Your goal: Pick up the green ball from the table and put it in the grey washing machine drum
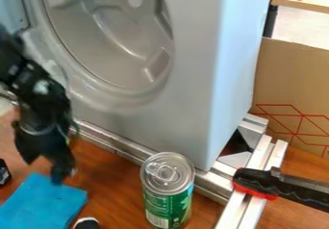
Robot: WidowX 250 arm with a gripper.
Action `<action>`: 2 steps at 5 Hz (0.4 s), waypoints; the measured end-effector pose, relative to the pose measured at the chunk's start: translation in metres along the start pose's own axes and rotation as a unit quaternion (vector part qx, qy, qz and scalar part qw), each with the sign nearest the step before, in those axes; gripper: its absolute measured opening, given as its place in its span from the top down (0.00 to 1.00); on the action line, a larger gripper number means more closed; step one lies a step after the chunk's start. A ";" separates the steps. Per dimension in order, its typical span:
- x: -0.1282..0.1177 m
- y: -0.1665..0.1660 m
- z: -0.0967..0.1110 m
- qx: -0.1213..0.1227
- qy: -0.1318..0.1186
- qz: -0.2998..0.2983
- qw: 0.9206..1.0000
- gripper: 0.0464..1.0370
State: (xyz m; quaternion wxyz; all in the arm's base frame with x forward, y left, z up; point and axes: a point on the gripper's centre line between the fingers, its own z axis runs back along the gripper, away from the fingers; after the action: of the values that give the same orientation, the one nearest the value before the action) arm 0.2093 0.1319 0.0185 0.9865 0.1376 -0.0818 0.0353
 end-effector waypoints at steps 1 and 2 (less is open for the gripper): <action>0.007 0.007 0.006 -0.051 -0.052 0.016 0.997 0.04; 0.020 0.014 -0.001 -0.058 -0.068 0.030 0.996 0.04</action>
State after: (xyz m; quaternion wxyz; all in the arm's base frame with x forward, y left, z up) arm 0.2277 0.1461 0.0248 0.9835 0.0794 -0.1545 0.0510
